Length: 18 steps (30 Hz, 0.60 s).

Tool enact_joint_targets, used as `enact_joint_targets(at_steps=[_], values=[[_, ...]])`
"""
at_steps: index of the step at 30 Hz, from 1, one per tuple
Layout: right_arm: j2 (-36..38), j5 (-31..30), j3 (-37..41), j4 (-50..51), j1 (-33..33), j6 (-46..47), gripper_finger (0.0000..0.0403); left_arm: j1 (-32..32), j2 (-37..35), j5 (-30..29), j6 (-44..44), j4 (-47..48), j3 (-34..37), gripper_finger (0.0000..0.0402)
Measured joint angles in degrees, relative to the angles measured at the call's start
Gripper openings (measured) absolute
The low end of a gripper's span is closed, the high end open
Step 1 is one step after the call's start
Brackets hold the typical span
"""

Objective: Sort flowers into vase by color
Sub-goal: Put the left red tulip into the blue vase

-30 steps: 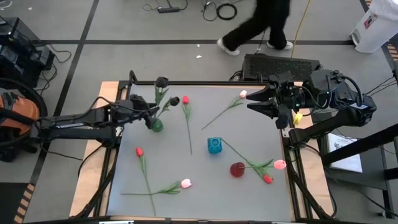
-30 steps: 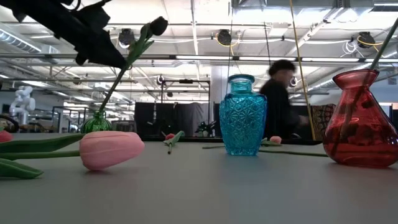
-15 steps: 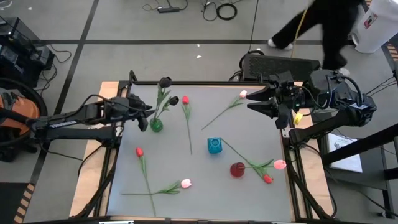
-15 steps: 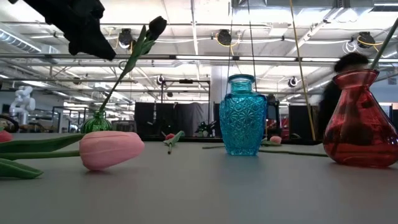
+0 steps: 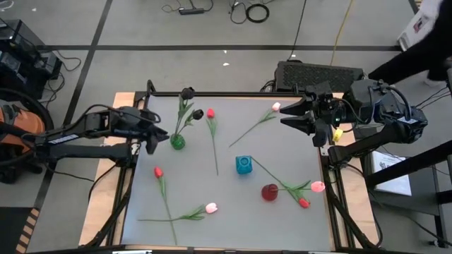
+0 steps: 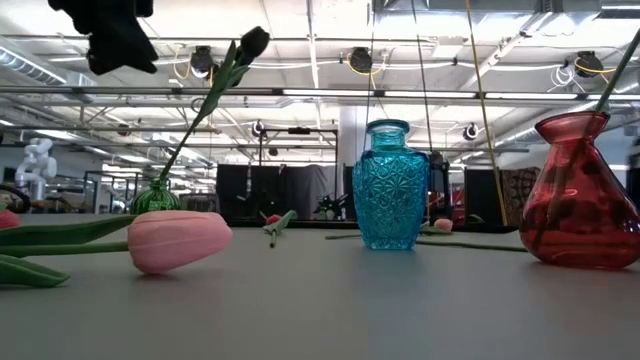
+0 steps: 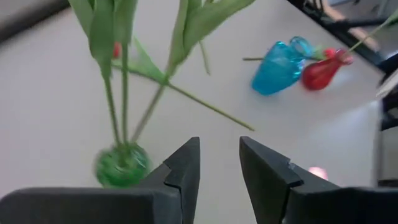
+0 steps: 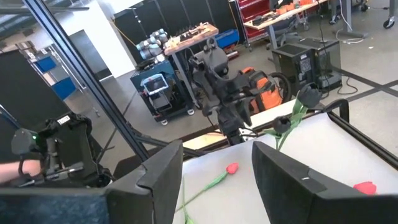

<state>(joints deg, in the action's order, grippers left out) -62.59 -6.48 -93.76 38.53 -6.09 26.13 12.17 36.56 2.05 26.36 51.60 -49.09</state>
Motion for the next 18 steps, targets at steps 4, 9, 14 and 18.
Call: enact_joint_targets(at_steps=[4, 9, 14, 18], values=[[0.0, 0.0, 0.0, 0.0, 0.0, 0.0, 0.0185, 0.0, 0.0, 4.2, 12.0, 2.1, -0.2, 0.0118], [0.0, 0.0, 0.0, 0.0, 0.0, -0.5, 0.0185, 0.0, 0.2, 10.9, 26.4, 4.3, -0.2, 0.0118], [0.0, 0.0, 0.0, 0.2, 0.0, -1.8, 0.0185, -0.7, 0.2, 16.0, 36.8, 8.5, -0.2, 0.0118], [0.0, 0.0, 0.0, 1.4, 0.0, -2.7, 0.0185, -3.1, 0.2, 17.9, 42.3, 12.4, -0.2, 0.0118]])
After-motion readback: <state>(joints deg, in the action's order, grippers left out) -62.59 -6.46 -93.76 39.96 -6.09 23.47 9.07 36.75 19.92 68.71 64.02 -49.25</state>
